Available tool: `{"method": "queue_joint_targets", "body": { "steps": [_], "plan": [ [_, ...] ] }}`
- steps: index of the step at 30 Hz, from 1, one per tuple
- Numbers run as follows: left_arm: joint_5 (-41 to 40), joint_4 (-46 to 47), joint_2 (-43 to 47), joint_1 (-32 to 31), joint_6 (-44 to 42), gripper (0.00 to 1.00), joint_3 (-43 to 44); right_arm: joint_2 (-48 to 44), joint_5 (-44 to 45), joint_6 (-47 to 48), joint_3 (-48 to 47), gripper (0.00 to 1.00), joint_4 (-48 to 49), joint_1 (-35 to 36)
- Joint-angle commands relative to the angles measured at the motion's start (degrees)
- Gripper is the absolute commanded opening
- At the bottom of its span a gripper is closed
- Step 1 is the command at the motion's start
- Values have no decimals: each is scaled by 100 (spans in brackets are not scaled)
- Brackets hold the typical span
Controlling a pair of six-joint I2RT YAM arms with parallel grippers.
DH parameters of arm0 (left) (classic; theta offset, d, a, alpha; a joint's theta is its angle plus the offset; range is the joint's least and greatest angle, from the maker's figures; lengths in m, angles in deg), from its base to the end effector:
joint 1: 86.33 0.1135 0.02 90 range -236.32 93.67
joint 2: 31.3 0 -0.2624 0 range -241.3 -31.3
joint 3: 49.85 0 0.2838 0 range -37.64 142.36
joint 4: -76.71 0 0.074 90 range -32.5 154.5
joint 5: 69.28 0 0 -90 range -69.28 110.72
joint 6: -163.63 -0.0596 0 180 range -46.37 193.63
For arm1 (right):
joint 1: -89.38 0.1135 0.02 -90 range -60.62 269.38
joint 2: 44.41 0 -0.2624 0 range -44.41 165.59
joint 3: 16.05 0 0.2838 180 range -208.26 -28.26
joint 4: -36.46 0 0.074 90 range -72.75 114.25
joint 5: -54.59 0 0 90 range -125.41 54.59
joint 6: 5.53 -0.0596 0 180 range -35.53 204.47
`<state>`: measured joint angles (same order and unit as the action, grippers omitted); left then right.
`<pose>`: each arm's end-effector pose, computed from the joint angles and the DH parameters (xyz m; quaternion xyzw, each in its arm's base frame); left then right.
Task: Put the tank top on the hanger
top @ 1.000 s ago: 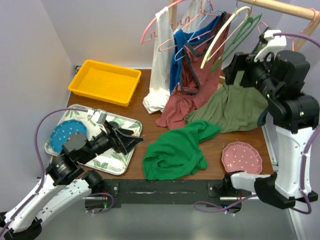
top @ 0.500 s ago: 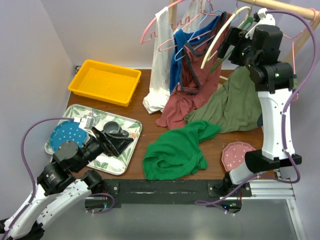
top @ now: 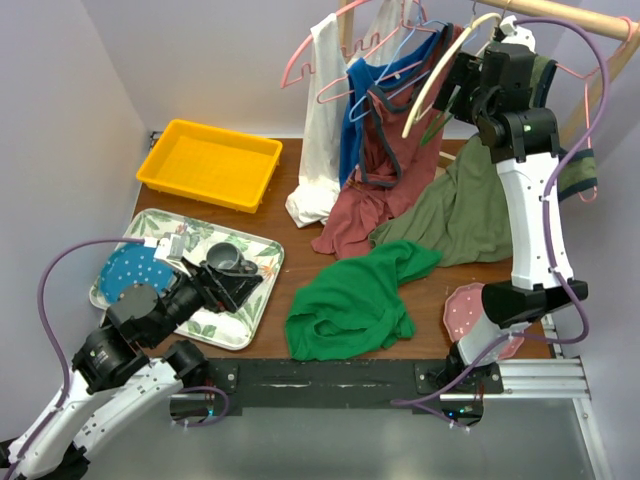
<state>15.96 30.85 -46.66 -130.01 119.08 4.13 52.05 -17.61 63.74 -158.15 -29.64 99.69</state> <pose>0.0910 -0.0800 0.3433 -0.0390 0.7492 -0.4413 0.4924 0.3677 0.0484 0.5314 0.1616 0.8002 0.0283 0.5769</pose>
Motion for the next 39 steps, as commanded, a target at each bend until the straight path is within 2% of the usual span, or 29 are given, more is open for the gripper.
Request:
{"method": "queue_joint_targets", "body": {
  "steps": [1, 11, 16, 19, 20, 26, 39],
  "plan": [
    [-131, -27, 15, 0, -19, 92, 278, -48, 531, 78, -99, 77, 239, -37],
    [-157, -89, 120, 0, 16, 92, 331, -347, 646, -123, 341, 59, 98, -318],
    [-175, -124, 252, 0, 122, 92, 287, -418, 514, -221, 455, 41, 54, -477],
    [-166, -159, 322, 0, 201, 92, 252, -409, 487, -186, 385, 27, 89, -494],
    [-166, -177, 331, 0, 210, 92, 252, -409, 479, -142, 368, 20, 89, -494],
    [-193, -212, 463, 0, 271, 92, 252, -409, 453, -54, 148, 0, 194, -503],
    [-149, -265, 490, 0, 368, 91, 375, -690, 399, 342, -582, 0, 432, -503]
  ]
}}
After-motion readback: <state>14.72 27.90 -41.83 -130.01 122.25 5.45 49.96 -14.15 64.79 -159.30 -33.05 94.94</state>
